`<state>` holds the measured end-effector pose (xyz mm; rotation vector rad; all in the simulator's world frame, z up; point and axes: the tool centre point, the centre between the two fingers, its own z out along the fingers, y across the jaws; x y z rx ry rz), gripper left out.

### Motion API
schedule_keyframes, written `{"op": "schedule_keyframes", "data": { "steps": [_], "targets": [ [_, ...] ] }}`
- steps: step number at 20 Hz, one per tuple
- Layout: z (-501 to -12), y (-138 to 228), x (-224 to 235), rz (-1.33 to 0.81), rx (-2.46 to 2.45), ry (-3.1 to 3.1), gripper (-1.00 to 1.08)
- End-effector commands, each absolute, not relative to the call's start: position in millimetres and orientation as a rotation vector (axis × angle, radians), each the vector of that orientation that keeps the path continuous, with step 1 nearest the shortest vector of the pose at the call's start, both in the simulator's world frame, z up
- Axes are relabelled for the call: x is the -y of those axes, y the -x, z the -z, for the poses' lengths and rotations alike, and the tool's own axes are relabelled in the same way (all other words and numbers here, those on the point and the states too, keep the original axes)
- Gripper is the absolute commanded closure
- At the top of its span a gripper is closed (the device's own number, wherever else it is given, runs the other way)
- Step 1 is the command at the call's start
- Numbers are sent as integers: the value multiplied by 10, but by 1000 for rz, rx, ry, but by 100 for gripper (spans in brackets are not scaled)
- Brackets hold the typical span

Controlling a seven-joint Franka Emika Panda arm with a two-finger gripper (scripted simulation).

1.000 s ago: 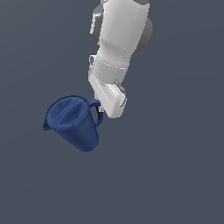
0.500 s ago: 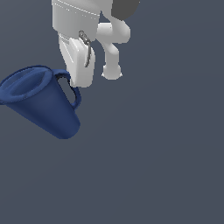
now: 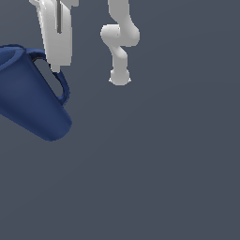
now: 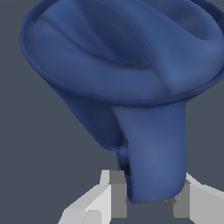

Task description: Pick up the object and move it to a goal position.

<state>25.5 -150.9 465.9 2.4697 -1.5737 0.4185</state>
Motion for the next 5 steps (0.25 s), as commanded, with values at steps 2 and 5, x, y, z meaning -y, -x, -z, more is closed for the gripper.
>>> {"op": "schedule_keyframes", "data": {
  "steps": [2, 5],
  "targets": [
    [-4745, -262, 1547, -422, 1572, -2472, 108],
    [-4758, -265, 1555, -422, 1572, -2473, 108]
  ]
}}
